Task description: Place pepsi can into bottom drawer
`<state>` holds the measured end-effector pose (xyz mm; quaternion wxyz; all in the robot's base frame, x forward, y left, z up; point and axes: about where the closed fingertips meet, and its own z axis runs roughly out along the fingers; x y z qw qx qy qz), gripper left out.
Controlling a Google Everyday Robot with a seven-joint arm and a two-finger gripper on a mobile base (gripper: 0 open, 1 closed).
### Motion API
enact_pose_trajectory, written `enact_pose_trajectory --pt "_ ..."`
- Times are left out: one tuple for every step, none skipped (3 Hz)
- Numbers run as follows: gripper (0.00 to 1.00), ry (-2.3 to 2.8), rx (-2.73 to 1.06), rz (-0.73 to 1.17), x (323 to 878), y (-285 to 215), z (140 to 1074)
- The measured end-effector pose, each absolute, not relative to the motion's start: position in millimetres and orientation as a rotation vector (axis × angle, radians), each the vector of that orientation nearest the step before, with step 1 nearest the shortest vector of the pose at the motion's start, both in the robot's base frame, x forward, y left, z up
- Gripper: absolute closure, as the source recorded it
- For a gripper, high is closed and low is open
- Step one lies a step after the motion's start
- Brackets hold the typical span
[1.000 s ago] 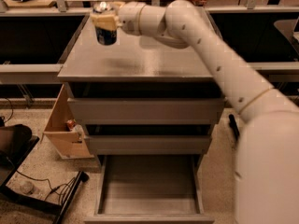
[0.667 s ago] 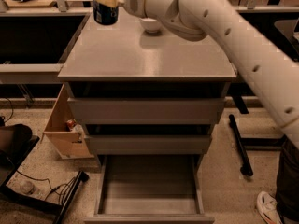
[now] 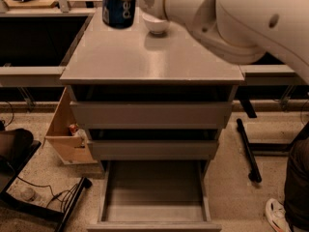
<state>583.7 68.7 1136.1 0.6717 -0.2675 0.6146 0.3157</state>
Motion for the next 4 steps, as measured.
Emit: enact_pose_trajectory --pt "1.00 1.526 -0.581 0.718 538.4 67.9 1074.4" --pt "1.00 1.663 -0.586 0.681 517.4 59.1 977.5" --pt "1.00 1.753 -0.625 0.682 519.0 66.6 857.3" --pt "1.00 1.752 -0.627 0.681 518.7 67.0 858.0"
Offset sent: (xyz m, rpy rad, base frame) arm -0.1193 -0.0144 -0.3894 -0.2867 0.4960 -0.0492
